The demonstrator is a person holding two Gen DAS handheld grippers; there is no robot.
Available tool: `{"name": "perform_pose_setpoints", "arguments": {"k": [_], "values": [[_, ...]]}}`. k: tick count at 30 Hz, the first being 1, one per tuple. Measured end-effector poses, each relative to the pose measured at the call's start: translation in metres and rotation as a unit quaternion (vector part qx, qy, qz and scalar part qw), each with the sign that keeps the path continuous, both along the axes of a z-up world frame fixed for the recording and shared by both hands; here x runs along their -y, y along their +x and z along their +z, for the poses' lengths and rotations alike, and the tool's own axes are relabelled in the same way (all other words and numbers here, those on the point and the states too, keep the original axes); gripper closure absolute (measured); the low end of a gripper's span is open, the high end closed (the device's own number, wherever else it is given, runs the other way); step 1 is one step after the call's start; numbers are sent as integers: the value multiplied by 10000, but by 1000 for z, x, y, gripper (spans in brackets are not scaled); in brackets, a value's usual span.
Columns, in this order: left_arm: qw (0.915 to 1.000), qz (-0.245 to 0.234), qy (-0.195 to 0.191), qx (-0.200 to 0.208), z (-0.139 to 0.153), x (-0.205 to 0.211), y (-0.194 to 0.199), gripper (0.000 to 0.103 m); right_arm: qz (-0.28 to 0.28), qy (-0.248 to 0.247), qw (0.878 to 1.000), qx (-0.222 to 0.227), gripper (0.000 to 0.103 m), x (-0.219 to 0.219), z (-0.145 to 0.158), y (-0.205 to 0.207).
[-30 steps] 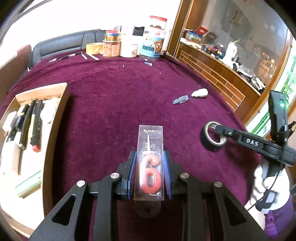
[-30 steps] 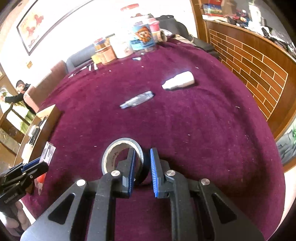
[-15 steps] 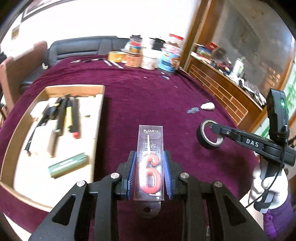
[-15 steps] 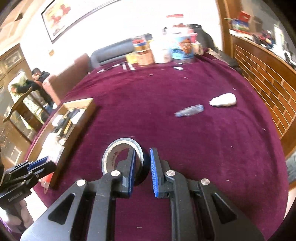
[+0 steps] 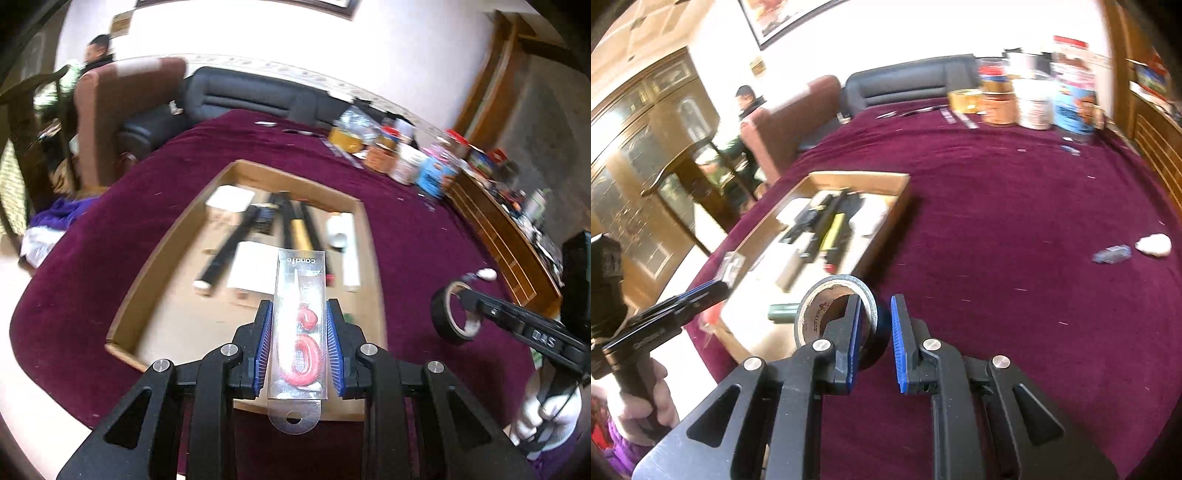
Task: Organize rigid objects
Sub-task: 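Carry the candle package and tape roll into the tray while both tools release them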
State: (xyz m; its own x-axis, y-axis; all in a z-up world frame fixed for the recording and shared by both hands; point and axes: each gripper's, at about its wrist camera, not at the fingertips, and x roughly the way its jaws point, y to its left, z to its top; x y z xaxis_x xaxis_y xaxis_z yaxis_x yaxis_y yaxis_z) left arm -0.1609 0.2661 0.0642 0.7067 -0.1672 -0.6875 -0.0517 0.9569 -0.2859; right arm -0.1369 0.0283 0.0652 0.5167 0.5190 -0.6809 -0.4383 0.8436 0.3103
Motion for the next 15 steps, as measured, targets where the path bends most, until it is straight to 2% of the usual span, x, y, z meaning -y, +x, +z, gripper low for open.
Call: {"name": "perform_pose_setpoints", "arguments": {"k": [8,13,15], "values": [[9989,239,-63,-409,-29,-30,18,79,716,-186,9970,-235,89,-68,-11,-2],[9978,243,50,-615,-38,-33,23,79,838,-382,9954,-267,89,-92,-19,4],[9976,296,221,-594,-38,-33,24,79,862,-396,9949,-351,89,-98,-22,8]]}}
